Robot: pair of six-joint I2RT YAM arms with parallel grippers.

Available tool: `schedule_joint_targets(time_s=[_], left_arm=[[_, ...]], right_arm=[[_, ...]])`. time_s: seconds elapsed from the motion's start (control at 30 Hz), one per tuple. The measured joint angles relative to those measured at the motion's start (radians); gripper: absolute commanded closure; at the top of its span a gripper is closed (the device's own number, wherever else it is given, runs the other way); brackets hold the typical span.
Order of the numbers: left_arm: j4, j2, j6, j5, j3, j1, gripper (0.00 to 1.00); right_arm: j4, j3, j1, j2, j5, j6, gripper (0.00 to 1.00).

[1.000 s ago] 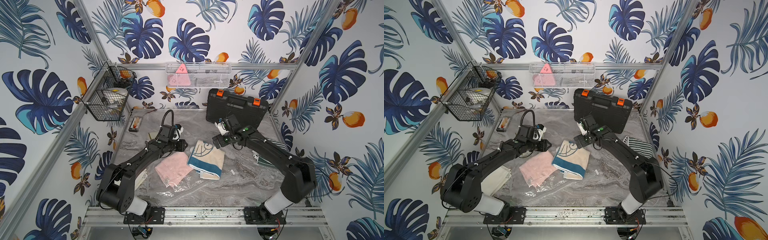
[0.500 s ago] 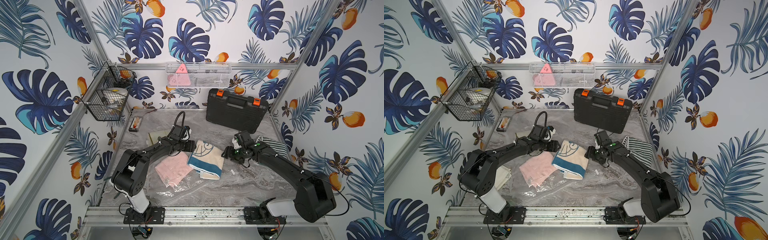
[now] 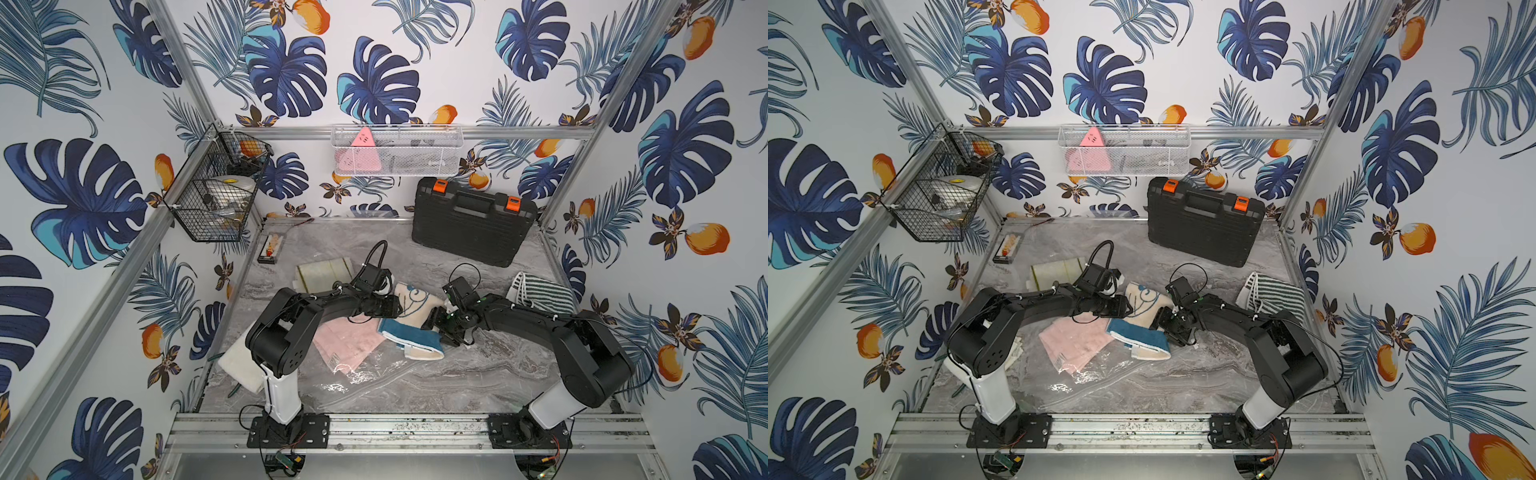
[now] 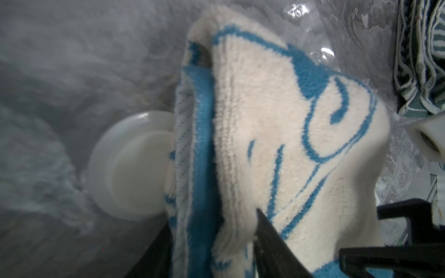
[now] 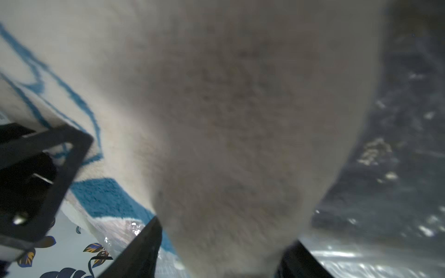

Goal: Place the folded towel into the vacuum bag
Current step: Pick up the towel from the vacuum bag.

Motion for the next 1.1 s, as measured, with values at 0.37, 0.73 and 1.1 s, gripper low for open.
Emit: schedule_joint_targets(time_s=[0.37, 0.73, 1.1], left_arm=[[0.031, -0.177, -0.179, 0.032, -0.163, -0.093, 0.52], [-0.114, -0.27, -0.159, -0.195, -0.056, -0.171, 0.59], [0.161, 0.023, -0.182, -0.085, -0.031, -0.208, 0.66]], right_arm=[[-0.129, 0.067, -0.145, -0.013, -0.02, -0.19, 0.27], [-0.272, 0.128, -0.203, 0.037, -0.053, -0.422, 0.27], [-0.078, 0.039, -0.195, 0.074, -0.161, -0.325, 0.49]])
